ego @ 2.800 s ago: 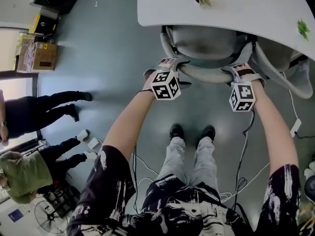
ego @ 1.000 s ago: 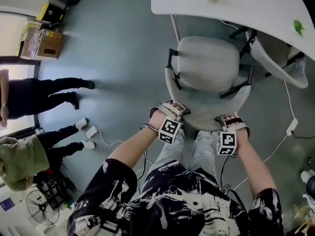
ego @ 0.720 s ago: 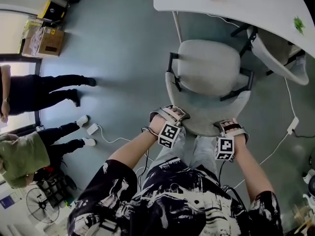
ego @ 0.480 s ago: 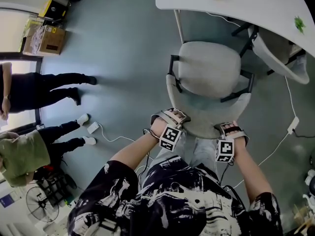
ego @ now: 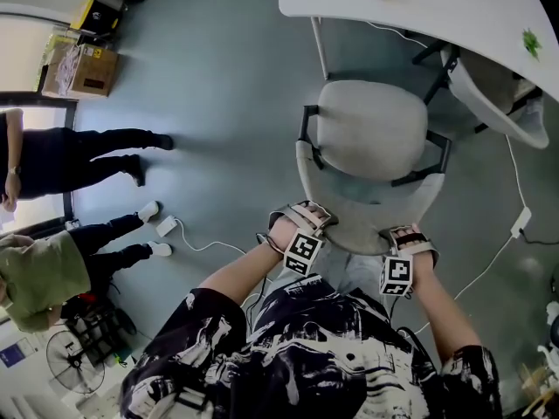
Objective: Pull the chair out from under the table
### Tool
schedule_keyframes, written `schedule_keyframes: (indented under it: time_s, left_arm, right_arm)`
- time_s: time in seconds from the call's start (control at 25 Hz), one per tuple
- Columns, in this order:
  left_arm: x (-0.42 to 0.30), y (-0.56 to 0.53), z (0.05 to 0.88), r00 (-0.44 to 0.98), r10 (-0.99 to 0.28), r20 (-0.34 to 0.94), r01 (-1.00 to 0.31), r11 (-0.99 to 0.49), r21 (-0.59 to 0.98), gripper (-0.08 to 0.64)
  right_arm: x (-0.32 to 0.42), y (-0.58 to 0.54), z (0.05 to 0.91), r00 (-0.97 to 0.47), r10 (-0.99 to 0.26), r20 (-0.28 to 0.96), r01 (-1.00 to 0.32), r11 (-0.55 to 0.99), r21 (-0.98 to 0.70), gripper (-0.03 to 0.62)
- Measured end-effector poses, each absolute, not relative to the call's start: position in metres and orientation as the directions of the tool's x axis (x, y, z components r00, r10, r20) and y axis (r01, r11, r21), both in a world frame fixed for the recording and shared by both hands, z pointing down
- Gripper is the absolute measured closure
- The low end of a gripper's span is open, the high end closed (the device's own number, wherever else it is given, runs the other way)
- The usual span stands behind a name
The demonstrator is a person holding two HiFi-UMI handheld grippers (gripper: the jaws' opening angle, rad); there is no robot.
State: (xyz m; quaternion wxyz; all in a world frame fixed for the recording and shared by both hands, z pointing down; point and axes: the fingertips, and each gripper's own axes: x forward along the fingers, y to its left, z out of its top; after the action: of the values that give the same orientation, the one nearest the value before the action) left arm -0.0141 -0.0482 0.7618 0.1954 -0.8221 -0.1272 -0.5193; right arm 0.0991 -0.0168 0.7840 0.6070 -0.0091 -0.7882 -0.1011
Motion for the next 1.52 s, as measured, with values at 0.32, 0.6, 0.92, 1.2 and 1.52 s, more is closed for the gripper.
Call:
schedule_keyframes:
  time_s: [0.32,0.6,0.92,1.2,1.52]
  left_arm:
    - [-0.021,-0.022,0.76,0.421,0.034,0.906,0.428,-0.889,-0.166,0.491]
    - [-0.024,-0.026,0.763,0.455,0.027,0.89,0.394,-0.903,-0.174,0.454]
    - [-0.077,-0.054,0.698,0.533,-0.052,0.845,0.119,-0.984,-0.135,0.462]
    - [-0.069,-0.177,0.531,0.756,-0.382,0.532,-0.383,-0.917,-0.115,0.502]
    - [-0.002,-0.277,0.326,0.837,-0.543,0.065,-0.544,-0.839,-0.003,0.534]
  right_arm:
    - [0.092,0.009,0.78,-0.257,-0.094,0.962,0.14,0.981,0.133,0.54]
    - [0.093,0.006,0.782,-0.282,-0.151,0.948,0.142,0.97,0.196,0.508]
    - [0.118,0.004,0.684,-0.408,-0.051,0.911,0.039,0.997,0.073,0.47]
    - [0.109,-0.148,0.499,-0.633,-0.503,0.589,-0.491,0.848,0.197,0.526]
    - [0.107,-0.267,0.309,-0.558,-0.826,0.076,-0.825,0.563,0.055,0.589]
